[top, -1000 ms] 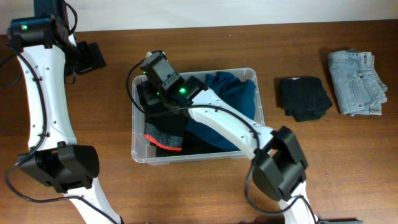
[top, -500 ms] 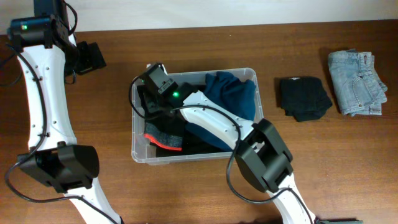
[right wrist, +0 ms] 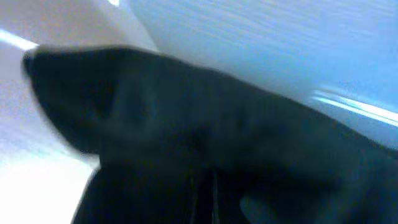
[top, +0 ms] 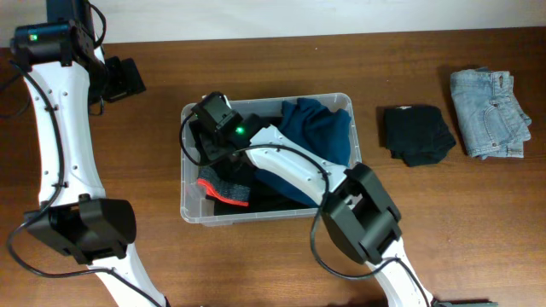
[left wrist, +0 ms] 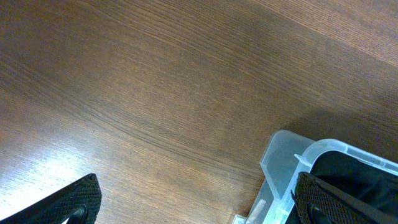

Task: Pack container
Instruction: 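Lift the right gripper out and move it over the light-blue jeans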

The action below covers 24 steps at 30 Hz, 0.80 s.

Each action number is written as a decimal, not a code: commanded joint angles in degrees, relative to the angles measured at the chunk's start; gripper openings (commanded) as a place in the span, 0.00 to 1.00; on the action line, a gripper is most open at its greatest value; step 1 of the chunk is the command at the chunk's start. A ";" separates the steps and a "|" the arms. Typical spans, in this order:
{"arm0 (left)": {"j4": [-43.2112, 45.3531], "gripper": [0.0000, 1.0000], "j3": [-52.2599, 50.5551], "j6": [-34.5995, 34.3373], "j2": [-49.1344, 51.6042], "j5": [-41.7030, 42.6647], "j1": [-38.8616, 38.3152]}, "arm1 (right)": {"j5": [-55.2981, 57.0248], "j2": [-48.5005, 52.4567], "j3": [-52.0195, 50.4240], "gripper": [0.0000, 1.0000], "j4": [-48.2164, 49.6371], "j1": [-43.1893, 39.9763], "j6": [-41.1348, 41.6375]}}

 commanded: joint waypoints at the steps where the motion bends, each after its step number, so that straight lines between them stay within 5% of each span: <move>1: -0.04 0.99 -0.17 -0.57 -0.48 0.57 0.26 | 4.94 -7.65 0.90 0.05 -2.01 0.11 -1.73; 6: -0.04 1.00 -0.17 -0.57 -0.48 0.57 0.26 | 10.27 -16.13 0.98 0.10 -7.39 0.00 -1.64; 9: -0.04 0.99 -0.17 -0.57 -0.48 0.57 0.26 | 15.98 -21.20 0.96 0.25 -11.37 -0.46 0.44; 10: -0.04 0.99 -0.17 -0.57 -0.48 0.57 0.26 | 17.64 -23.17 0.98 0.33 -12.96 -1.05 1.57; 14: -0.04 0.99 -0.17 -0.57 -0.48 0.57 0.26 | 18.64 -29.90 0.98 0.91 -18.56 -5.55 3.06; 15: -0.04 0.99 -0.17 -0.57 -0.48 0.57 0.26 | 18.67 -31.82 0.98 0.96 -20.50 -7.74 4.42; 24: -0.04 0.99 -0.17 -0.57 -0.48 0.57 0.26 | 10.86 -41.48 0.98 0.98 -34.88 -37.99 9.05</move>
